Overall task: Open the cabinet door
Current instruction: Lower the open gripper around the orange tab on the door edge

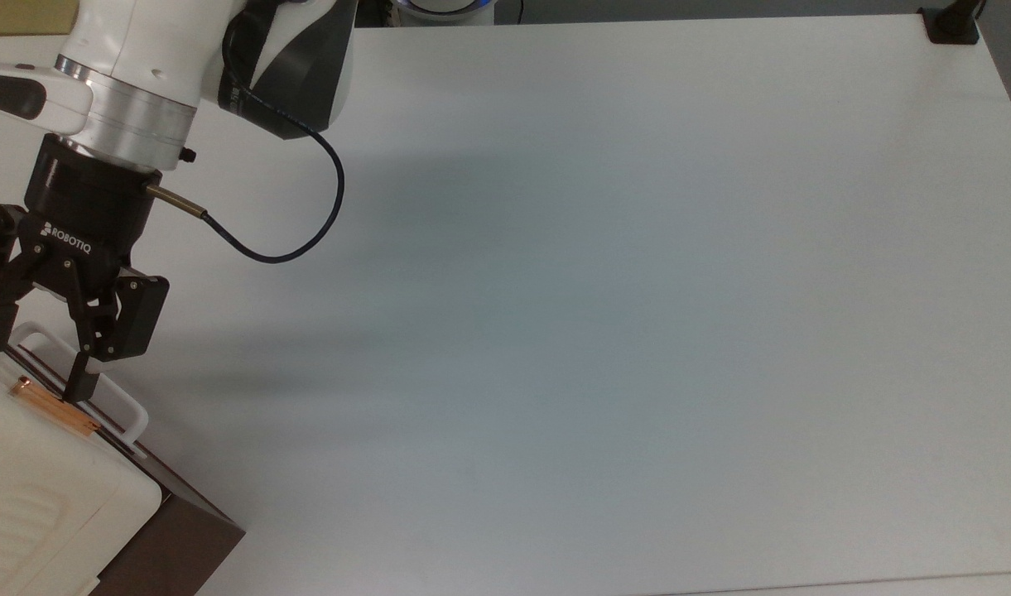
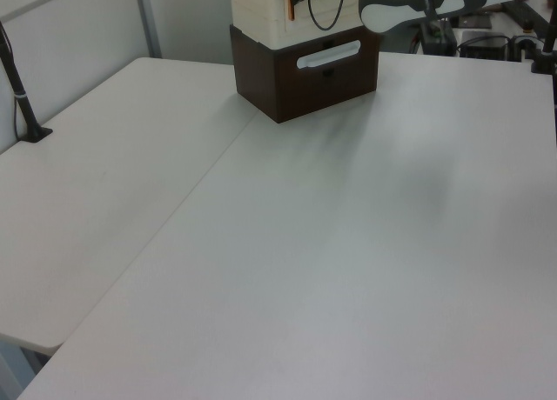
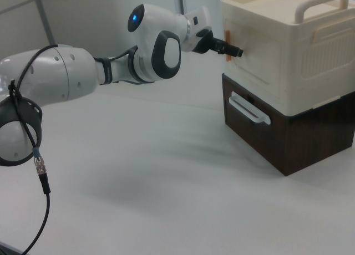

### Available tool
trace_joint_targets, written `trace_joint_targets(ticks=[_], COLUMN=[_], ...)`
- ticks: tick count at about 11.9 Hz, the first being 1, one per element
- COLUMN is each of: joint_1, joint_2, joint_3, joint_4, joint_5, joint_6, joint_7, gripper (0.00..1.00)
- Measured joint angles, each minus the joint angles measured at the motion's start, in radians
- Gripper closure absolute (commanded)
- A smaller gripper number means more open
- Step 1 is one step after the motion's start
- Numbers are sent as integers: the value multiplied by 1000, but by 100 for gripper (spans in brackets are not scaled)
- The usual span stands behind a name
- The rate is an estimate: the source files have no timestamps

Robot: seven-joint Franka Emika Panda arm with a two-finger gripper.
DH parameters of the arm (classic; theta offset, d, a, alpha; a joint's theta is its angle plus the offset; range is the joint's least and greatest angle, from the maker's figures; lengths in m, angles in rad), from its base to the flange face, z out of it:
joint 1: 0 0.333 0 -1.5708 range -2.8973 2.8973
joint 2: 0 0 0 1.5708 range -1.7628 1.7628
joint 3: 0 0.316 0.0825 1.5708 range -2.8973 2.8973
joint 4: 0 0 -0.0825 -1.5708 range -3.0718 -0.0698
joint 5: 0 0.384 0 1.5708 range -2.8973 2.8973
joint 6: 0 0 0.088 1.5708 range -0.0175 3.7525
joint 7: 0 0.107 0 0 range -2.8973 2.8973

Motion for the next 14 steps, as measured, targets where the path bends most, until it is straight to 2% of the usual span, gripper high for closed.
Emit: trace_joint_targets(ticks=[3,5,10,14], joint_1=[3,4,11,11], joint_2=[0,0,0,0], joint_3=[0,0,3,2], joint_4=[3,4,4,4], joint_5=[-34,-51,-54,-54], joint_6=[0,1,1,1], joint_7=[0,0,0,2], gripper=[40,54,54,43])
